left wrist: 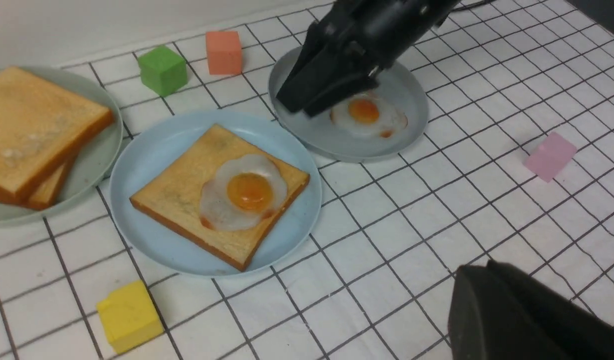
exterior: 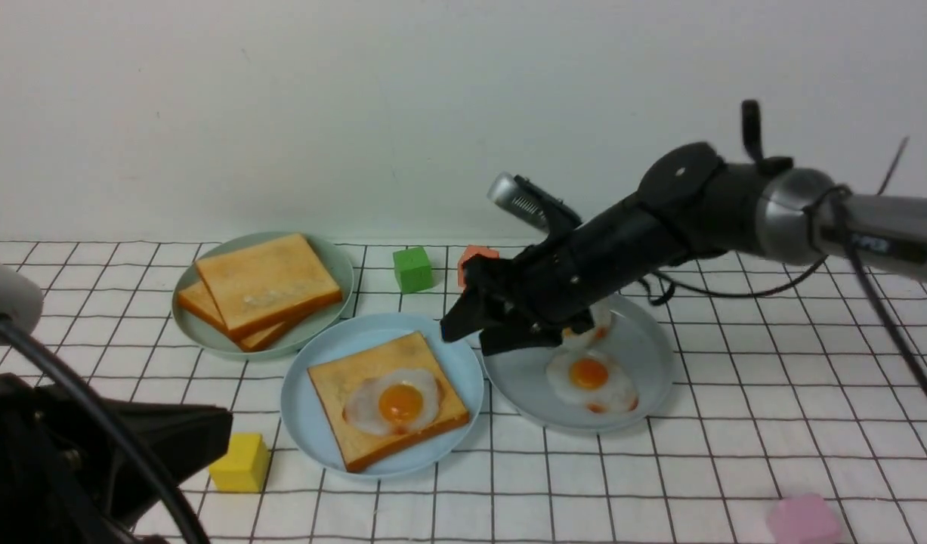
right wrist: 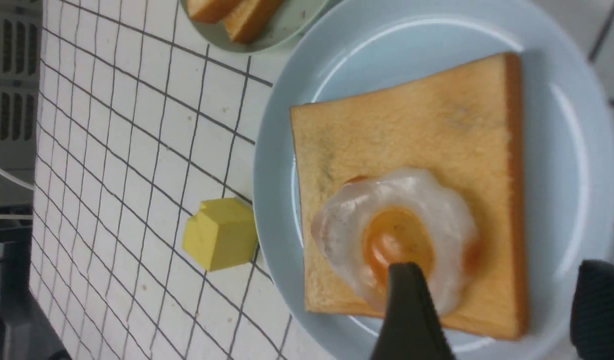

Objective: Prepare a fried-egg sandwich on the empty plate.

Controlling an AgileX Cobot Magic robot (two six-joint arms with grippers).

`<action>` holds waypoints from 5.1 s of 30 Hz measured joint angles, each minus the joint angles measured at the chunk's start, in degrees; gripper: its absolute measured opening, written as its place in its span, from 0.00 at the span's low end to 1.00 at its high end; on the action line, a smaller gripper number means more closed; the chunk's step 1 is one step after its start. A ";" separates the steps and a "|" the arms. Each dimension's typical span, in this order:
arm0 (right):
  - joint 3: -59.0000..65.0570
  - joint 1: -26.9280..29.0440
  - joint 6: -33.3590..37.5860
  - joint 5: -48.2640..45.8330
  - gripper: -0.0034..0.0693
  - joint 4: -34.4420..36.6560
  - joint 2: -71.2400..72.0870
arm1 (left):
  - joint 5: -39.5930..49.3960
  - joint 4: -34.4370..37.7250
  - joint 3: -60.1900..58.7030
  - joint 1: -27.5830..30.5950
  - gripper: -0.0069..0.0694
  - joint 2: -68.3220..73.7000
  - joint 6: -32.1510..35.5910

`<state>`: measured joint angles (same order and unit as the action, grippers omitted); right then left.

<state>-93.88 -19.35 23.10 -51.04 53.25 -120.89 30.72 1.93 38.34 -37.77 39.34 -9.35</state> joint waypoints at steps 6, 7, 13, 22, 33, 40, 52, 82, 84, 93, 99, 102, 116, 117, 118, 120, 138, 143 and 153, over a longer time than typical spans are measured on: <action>0.67 2.78 -7.07 -8.14 0.43 -20.81 16.01 | 1.99 -2.65 1.06 0.00 0.08 8.83 -8.00; 1.66 2.55 -8.56 -9.22 0.36 -24.47 19.41 | 2.66 -3.38 2.04 0.00 0.08 11.36 -8.49; 14.82 -1.98 -15.29 -8.93 0.07 -35.97 40.39 | 5.94 -6.42 13.44 6.12 0.07 28.80 -7.00; 32.80 -5.57 -16.81 0.00 0.05 -36.97 62.27 | 7.77 2.11 29.60 22.66 0.07 49.40 17.96; 35.40 -5.77 -16.81 0.20 0.06 -37.17 64.44 | 6.01 4.53 41.62 26.72 0.20 67.47 41.19; 36.22 -5.77 -16.81 -0.22 0.07 -36.29 63.19 | -4.69 3.90 41.84 26.72 0.58 72.49 47.61; 37.19 -5.77 -16.85 -0.16 0.07 -33.01 63.14 | -14.93 1.30 42.11 26.72 0.73 79.89 48.01; 37.19 -5.77 -16.85 -0.79 0.11 -34.18 65.86 | 5.13 3.99 42.11 19.16 0.16 62.43 44.00; 37.19 -5.77 -16.85 -1.06 0.11 -34.39 67.71 | 9.07 4.13 42.11 14.68 0.16 61.30 39.93; 37.19 -5.77 -16.85 -2.36 0.11 -34.39 71.68 | 8.88 -9.70 37.57 2.53 0.16 63.22 30.08; 37.19 -5.77 -16.85 -4.54 0.11 -34.42 71.92 | 2.38 -16.15 34.13 2.25 0.16 64.49 27.09; 37.19 -5.77 -16.85 -4.61 0.11 -34.42 71.92 | -0.09 -16.53 33.62 2.25 0.16 65.45 27.39; 37.19 -5.77 -16.85 -4.70 0.12 -34.37 71.92 | -0.92 -16.91 33.62 2.25 0.21 69.14 27.57; 37.19 -5.77 -16.85 -4.70 0.12 -34.37 71.92 | -0.92 -16.91 33.62 2.25 0.23 69.14 27.57; 37.19 -5.77 -16.85 -4.70 0.12 -34.37 71.92 | -0.86 -16.91 33.62 2.25 0.27 69.14 27.23; 37.19 -5.77 -16.85 -4.70 0.12 -34.37 71.92 | -0.62 -16.85 33.62 2.25 0.32 69.14 26.30; 37.19 -5.77 -17.10 -6.14 0.14 -34.44 72.97 | 4.71 -3.74 33.52 2.25 0.49 45.41 17.77; 37.19 -5.77 -19.57 -7.67 0.14 -36.40 77.26 | 6.11 4.38 27.95 2.25 0.13 23.50 16.90; 37.19 -5.77 -31.52 -15.30 0.05 -49.27 91.20 | -13.45 16.04 -7.40 2.25 0.07 -16.91 20.48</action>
<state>-56.69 -25.12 -8.41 -66.34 3.98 -29.69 17.27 17.98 30.94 -35.52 22.43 11.14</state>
